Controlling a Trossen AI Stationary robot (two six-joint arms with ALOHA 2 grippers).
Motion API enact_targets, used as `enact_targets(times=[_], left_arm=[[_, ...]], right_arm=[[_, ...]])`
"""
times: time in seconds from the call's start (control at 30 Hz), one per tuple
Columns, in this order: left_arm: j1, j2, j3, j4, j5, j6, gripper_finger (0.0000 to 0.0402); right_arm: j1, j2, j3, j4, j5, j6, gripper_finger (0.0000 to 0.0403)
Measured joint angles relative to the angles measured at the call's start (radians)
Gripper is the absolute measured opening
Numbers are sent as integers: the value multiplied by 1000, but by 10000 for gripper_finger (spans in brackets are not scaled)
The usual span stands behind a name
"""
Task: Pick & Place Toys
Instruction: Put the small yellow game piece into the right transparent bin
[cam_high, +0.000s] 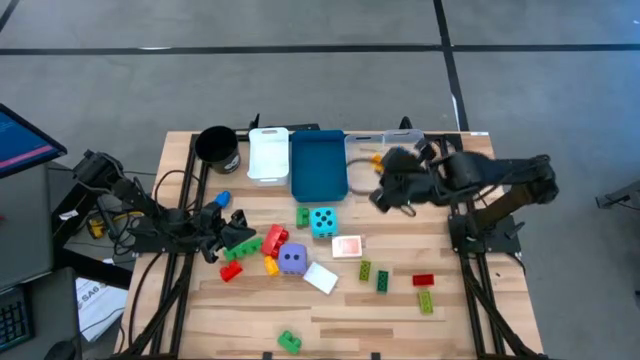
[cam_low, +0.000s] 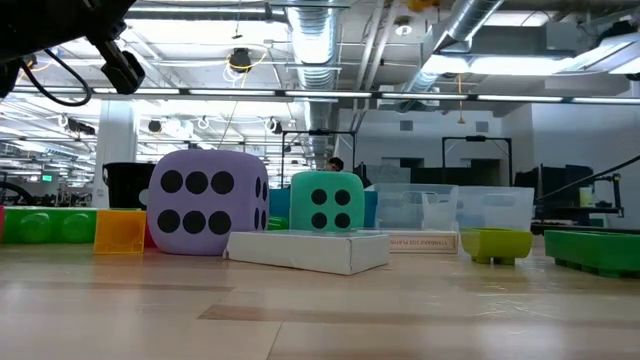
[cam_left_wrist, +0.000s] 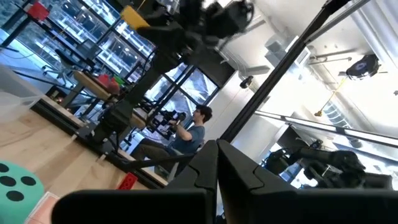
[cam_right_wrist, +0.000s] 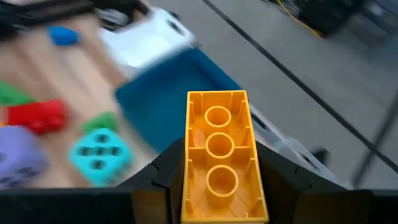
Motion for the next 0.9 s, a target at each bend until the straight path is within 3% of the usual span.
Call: enact_targets(times=[0.2,0.33,0.47,0.9], left_arm=[[0,0,0,0,0,0,0],[0,0,0,0,0,0,0],[0,0,0,1,0,0,0],[0,0,0,1,0,1,0]], right_arm=[[-177,-38,0,-126,-2,26,136],[-302,-49,0,-114,-13,-14,136],[-441,-51,-20,-42,-90,-82,136],[-780,-49,-488,348,-273,-157,136]])
